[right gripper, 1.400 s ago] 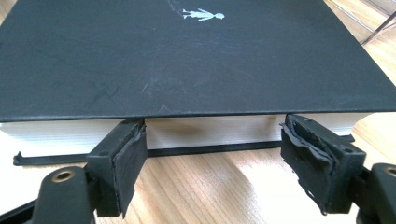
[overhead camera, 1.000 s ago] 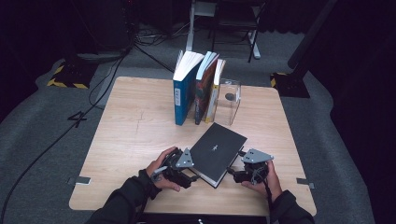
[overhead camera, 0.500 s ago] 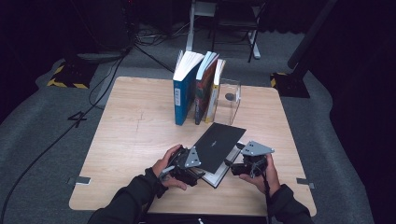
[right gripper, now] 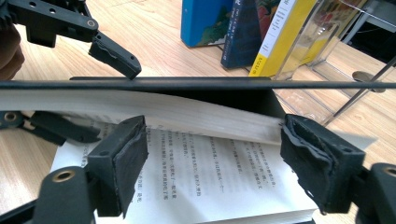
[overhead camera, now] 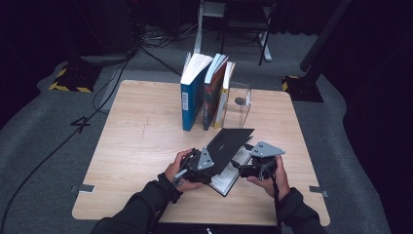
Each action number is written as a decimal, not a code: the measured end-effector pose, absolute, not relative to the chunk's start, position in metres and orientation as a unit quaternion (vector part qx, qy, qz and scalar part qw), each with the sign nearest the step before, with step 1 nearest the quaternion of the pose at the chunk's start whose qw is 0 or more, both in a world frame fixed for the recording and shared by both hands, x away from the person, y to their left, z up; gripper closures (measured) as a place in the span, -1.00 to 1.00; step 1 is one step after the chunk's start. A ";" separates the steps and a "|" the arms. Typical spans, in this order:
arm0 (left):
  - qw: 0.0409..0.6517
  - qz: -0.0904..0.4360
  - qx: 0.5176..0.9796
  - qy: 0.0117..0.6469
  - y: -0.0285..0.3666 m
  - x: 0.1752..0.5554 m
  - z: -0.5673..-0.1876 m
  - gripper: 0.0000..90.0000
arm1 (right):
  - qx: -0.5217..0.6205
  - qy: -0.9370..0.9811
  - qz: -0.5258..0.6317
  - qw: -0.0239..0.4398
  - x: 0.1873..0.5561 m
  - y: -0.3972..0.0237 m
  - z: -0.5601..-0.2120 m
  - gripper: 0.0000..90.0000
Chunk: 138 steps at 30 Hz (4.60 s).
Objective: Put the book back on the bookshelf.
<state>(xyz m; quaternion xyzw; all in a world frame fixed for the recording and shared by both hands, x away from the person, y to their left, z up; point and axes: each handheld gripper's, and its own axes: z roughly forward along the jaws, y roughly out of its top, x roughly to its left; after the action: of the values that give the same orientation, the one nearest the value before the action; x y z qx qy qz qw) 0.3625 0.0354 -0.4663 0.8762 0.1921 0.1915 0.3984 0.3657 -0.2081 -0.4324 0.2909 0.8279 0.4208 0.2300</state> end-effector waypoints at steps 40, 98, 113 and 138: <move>0.465 0.163 0.853 0.172 0.076 0.349 -0.447 0.38 | 0.291 0.827 0.409 0.255 0.361 -0.270 -0.439 -0.37; 0.477 0.108 0.853 0.183 0.134 0.355 -0.445 0.50 | 0.121 0.847 0.486 0.178 0.404 -0.219 -0.422 0.20; 0.485 0.070 0.859 0.149 0.122 0.389 -0.438 0.42 | 0.076 0.859 0.476 0.174 0.374 -0.240 -0.411 0.62; 0.445 0.089 0.881 0.134 0.119 0.406 -0.430 0.06 | 0.101 0.856 0.478 0.168 0.374 -0.235 -0.438 0.59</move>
<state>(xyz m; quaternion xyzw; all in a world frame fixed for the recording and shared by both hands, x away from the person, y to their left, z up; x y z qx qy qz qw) 0.4064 0.1191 -0.4304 0.8812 0.1342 0.0885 0.4446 0.3736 -0.2347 -0.4377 0.1012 0.8561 0.4781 0.1680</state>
